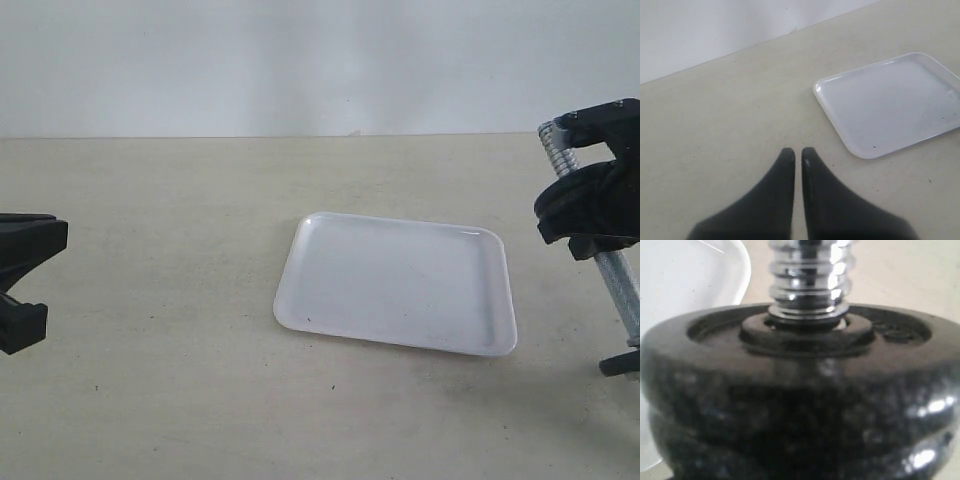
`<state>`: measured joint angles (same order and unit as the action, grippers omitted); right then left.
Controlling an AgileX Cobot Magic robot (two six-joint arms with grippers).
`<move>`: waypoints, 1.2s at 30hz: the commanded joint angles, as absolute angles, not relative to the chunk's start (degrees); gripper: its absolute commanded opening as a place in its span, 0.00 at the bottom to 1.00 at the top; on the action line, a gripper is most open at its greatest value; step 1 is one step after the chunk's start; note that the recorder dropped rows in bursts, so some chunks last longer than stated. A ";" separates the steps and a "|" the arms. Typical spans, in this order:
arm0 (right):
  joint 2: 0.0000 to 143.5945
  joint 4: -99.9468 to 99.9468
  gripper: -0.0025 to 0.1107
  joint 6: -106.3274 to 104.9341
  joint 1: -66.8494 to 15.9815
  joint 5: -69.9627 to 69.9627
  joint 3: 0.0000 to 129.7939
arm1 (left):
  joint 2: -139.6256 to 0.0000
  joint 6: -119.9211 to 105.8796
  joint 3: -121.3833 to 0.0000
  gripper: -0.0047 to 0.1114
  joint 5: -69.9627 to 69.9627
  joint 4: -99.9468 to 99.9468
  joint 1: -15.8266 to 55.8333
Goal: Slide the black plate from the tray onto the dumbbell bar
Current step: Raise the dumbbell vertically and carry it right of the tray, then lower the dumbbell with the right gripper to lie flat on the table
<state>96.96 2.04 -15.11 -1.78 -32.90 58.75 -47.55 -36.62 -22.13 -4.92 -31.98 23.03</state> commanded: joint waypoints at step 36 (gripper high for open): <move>106.66 4.78 0.02 -1.62 -1.70 -18.38 60.65 | -47.30 -36.67 -21.77 0.08 -4.10 -32.53 22.93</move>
